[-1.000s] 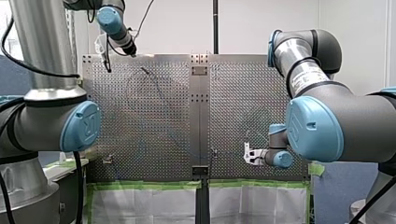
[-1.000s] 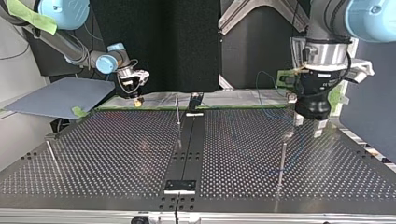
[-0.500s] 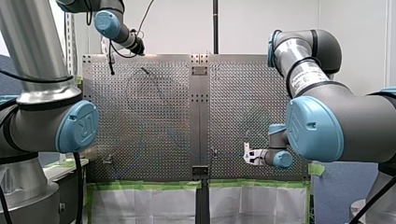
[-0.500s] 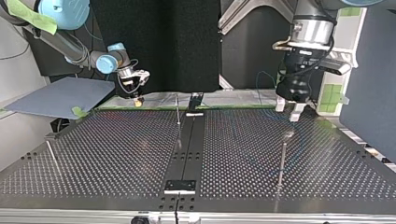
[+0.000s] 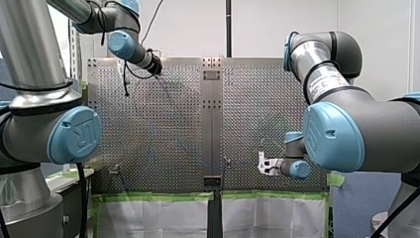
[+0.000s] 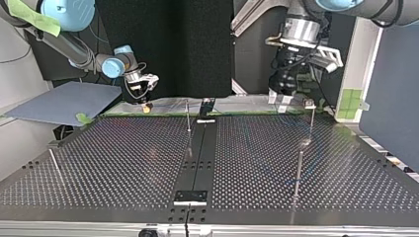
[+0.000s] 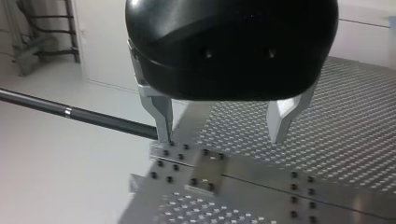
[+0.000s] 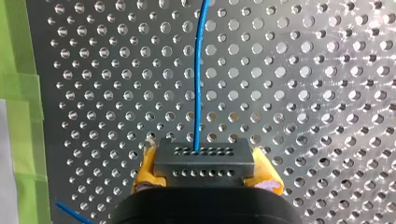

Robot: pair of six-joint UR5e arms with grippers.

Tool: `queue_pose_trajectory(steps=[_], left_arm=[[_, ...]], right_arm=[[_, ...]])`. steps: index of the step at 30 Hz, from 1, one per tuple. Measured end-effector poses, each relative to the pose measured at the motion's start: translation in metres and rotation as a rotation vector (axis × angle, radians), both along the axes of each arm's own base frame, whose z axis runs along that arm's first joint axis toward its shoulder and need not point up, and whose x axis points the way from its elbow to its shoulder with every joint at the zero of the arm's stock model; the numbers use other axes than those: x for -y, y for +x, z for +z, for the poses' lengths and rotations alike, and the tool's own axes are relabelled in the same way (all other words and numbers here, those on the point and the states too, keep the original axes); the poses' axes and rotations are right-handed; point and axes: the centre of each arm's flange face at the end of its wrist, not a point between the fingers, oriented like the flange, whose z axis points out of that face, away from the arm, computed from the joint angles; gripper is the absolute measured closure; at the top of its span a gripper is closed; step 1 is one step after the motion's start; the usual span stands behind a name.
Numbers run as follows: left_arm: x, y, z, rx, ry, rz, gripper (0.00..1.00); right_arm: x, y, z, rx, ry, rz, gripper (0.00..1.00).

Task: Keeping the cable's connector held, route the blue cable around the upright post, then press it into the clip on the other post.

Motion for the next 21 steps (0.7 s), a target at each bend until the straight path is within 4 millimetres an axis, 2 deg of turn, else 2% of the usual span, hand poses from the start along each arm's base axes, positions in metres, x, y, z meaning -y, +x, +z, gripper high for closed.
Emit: queue_pose_trajectory(steps=[10,21], left_arm=[[0.022,-0.006,-0.063,-0.088,-0.012,0.002,0.00],[0.041,-0.024,-0.129,-0.159,0.068,-0.001,0.00]], right_arm=[[0.000,0.000,0.000,0.002,-0.002,0.000,1.00],[-0.001,0.003,0.000,0.003,-0.001,0.005,1.00]])
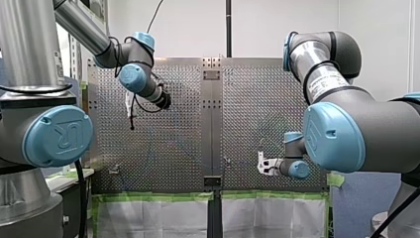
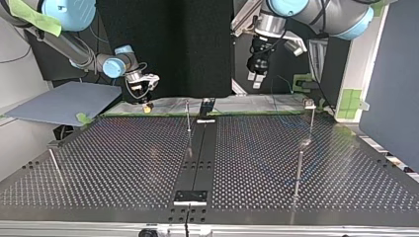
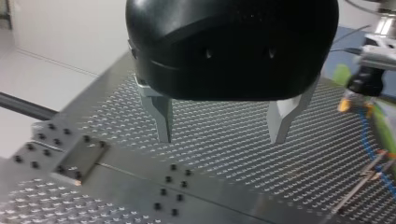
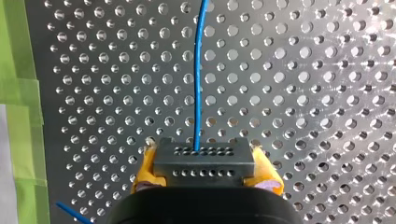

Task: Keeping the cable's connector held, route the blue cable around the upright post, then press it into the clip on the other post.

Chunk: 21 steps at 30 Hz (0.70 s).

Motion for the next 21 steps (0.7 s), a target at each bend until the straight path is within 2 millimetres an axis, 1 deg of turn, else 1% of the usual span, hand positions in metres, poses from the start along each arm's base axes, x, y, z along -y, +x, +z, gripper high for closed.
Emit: queue_pose_trajectory(steps=[7,14,21], left_arm=[[0.009,-0.018,-0.039,-0.044,0.038,-0.002,0.00],[0.016,-0.041,-0.080,-0.087,0.085,-0.005,0.00],[0.029,-0.053,-0.103,-0.080,0.136,-0.015,0.00]], right_arm=[[-0.001,0.001,0.000,0.001,0.000,0.002,1.00],[-0.001,0.003,0.000,0.002,0.000,0.004,1.00],[-0.003,0.005,0.000,0.004,0.003,0.008,1.00]])
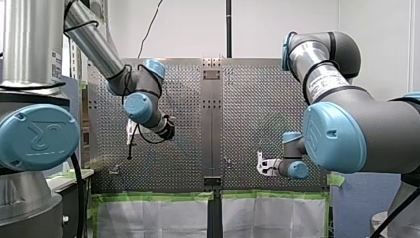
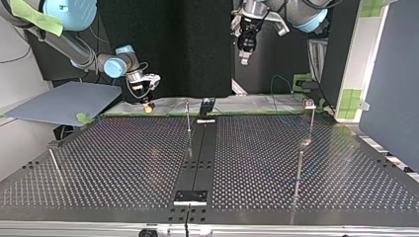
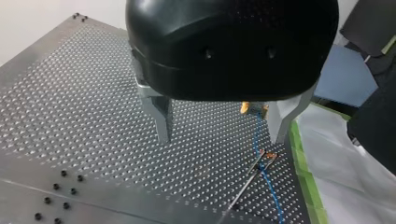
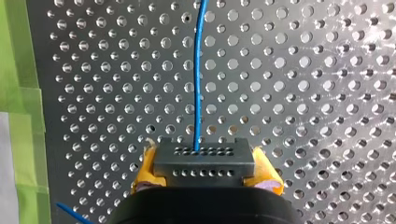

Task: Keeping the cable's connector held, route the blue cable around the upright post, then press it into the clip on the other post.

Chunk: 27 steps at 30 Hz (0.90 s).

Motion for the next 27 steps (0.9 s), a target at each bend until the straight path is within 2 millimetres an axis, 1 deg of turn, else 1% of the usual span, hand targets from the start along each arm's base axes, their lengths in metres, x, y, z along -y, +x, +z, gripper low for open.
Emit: queue_pose_trajectory(steps=[14,21,27], left_arm=[[0.026,-0.021,-0.037,0.031,0.072,-0.019,0.00],[0.038,-0.034,-0.055,0.039,0.058,-0.014,0.00],[0.044,-0.041,-0.063,0.042,0.035,-0.015,0.00]], right_arm=[[-0.001,0.003,0.001,0.012,0.002,0.011,1.00],[-0.002,0.005,0.001,0.010,-0.001,0.017,1.00],[-0.002,0.005,0.001,0.008,-0.003,0.018,1.00]])
